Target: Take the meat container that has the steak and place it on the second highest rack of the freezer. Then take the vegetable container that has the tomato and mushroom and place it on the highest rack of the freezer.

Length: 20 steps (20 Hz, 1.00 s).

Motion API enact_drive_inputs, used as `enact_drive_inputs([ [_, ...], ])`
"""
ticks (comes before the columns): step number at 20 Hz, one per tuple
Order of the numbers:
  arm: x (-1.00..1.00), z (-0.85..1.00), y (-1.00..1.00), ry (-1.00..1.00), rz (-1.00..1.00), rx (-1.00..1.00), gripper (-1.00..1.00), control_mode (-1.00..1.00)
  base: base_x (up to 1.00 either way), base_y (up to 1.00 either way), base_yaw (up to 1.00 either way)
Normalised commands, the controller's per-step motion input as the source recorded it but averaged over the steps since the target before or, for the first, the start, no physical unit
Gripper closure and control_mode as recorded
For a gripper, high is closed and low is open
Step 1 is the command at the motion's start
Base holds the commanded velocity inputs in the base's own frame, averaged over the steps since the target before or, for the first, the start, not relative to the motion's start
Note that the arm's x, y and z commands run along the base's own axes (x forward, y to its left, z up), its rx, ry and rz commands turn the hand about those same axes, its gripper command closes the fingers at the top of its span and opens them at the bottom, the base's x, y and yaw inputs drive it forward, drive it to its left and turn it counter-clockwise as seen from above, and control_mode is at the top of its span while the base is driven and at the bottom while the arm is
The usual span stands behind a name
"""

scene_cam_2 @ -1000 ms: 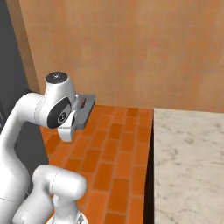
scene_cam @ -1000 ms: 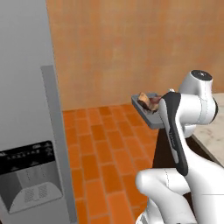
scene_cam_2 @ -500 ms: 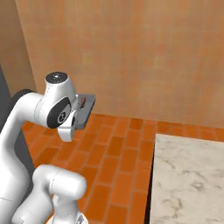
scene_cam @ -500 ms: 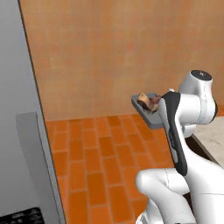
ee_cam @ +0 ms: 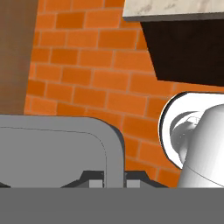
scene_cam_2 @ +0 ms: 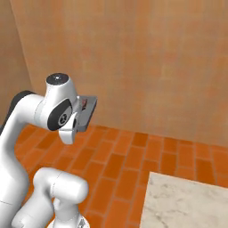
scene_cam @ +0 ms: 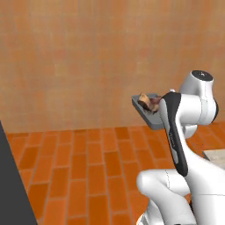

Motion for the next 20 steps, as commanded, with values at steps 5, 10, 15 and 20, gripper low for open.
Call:
enact_drive_inputs([
  [5, 0.00, 0.00, 0.00, 0.00, 0.00, 0.00, 1.00, 1.00, 0.49, -0.52, 0.32],
  [10, 0.00, 0.00, 0.00, 0.00, 0.00, 0.00, 1.00, 1.00, 0.00, -0.45, 0.76],
  [15, 0.00, 0.00, 0.00, 0.00, 0.00, 0.00, 1.00, 1.00, 0.00, -0.40, 0.83],
  [20, 0.00, 0.00, 0.00, 0.00, 0.00, 0.00, 1.00, 1.00, 0.00, -0.39, 0.83],
])
